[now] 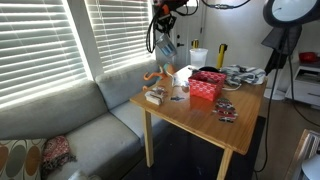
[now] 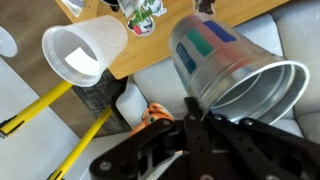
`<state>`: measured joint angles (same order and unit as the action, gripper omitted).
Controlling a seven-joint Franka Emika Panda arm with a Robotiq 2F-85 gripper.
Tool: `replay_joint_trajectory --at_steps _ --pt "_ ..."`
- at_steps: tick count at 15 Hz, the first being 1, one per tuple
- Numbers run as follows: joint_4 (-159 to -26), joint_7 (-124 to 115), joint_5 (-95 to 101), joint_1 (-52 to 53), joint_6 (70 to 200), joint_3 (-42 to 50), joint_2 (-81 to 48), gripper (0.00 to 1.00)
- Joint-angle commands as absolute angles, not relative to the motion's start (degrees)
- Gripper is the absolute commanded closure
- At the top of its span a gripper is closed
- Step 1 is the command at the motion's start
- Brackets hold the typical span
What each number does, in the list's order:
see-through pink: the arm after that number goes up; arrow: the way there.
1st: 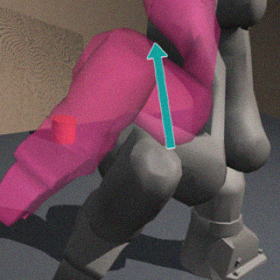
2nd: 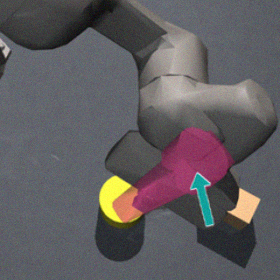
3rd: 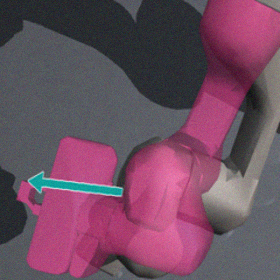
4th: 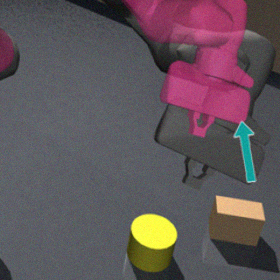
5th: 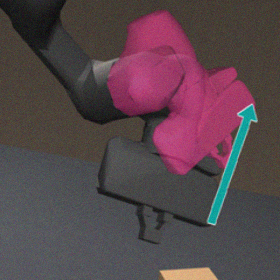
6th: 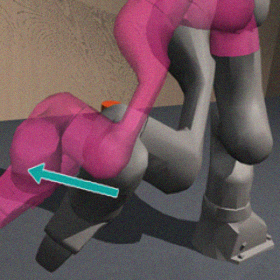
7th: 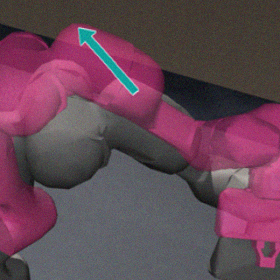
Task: Pick up the silver cup and put it on the two wooden blocks on the top left side of the table
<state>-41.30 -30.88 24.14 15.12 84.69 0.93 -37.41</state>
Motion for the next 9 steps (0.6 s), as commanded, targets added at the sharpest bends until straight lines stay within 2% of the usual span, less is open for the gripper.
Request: replay_joint_trajectory --at_steps 1,9 --pt "-47.77 -30.56 24.25 15.99 91.26 -0.29 -29.99 0.99" --pt "-65.87 -22.71 12.29 12.4 101.94 -6.72 -14.07 0.99"
